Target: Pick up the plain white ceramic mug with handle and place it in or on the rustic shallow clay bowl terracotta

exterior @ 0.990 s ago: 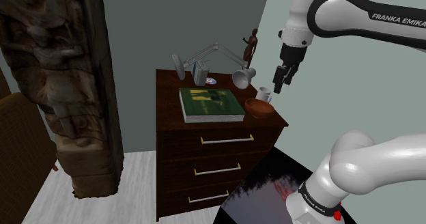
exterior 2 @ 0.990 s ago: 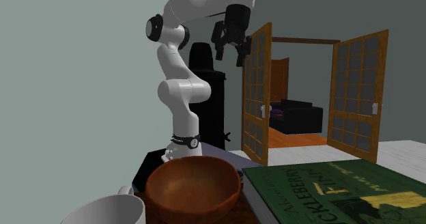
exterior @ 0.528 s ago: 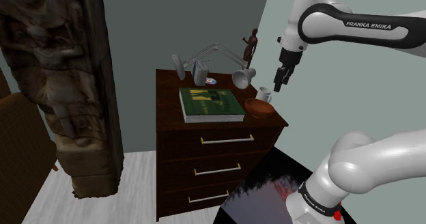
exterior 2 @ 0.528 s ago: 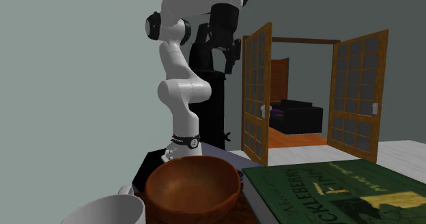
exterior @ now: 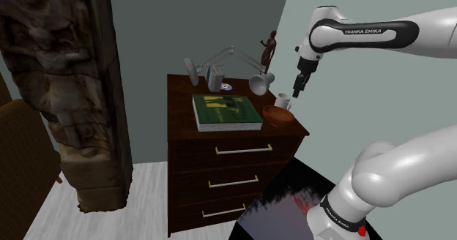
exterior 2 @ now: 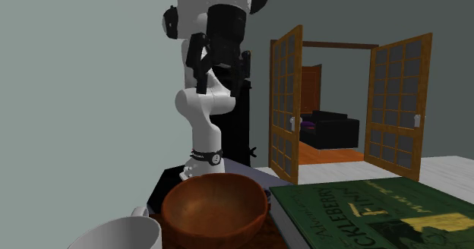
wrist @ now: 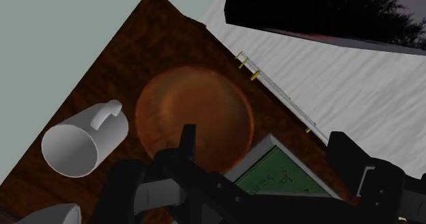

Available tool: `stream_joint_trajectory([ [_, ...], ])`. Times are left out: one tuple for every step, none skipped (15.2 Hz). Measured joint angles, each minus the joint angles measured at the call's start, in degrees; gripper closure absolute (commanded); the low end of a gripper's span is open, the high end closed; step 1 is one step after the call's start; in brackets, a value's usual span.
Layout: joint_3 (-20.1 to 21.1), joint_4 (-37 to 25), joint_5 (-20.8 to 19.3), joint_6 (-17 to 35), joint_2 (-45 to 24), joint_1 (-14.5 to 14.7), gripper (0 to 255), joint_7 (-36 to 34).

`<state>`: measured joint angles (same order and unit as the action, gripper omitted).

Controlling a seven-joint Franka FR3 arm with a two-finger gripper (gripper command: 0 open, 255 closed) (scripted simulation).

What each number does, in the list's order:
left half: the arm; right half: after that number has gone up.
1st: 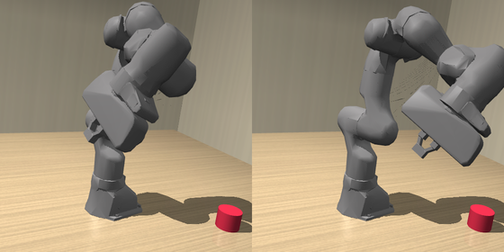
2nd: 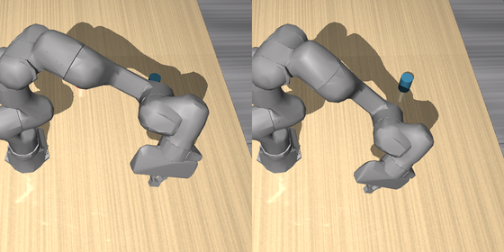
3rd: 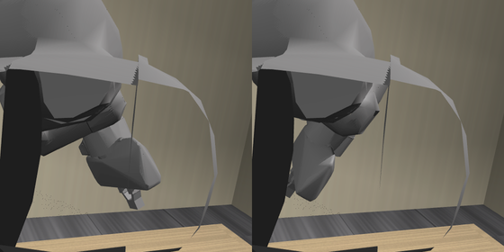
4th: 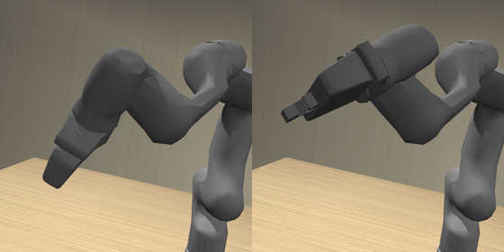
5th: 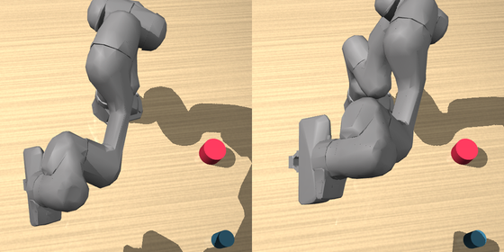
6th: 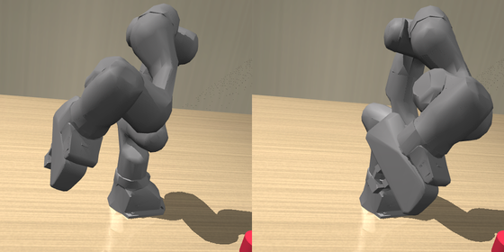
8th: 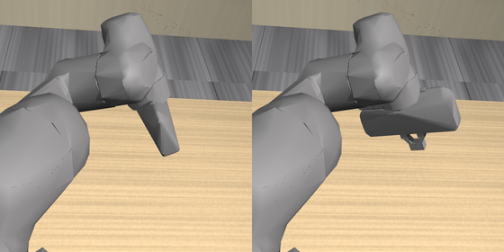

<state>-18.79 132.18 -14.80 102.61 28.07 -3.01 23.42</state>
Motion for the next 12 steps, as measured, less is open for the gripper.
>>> stream_joint_trajectory([
  [-1.5, -0.5, -0.2, 1.2, -1.4, -0.2, 0, 1.9],
  [-2.7, -1.3, 0.0, 2.2, -2.9, -0.2, 0, 3.6],
  [-4.0, -2.2, 0.2, 3.4, -4.9, -0.2, 0, 5.4],
  [-5.1, -3.5, 0.8, 4.4, -7.1, 0.1, 0, 7.0],
  [-6.5, -4.7, 1.4, 5.7, -9.5, 0.1, 0, 8.9],
  [-7.7, -5.8, 2.0, 6.4, -11.2, 0.1, 0, 10.8],
  [-8.8, -6.6, 2.6, 7.4, -13.0, 0.1, 0, 12.7],
  [-9.9, -8.1, 3.6, 8.0, -15.1, 0.1, 0, 14.7],
  [-11.1, -9.9, 4.8, 8.8, -17.7, 0.1, 0, 17.0],
  [-12.0, -10.9, 5.8, 9.4, -19.5, 0.0, 0, 18.9],
  [-13.0, -12.7, 7.3, 10.1, -22.2, -0.1, 0, 21.1],
  [-13.9, -14.3, 9.0, 11.0, -25.0, -0.4, 0, 23.5],
])
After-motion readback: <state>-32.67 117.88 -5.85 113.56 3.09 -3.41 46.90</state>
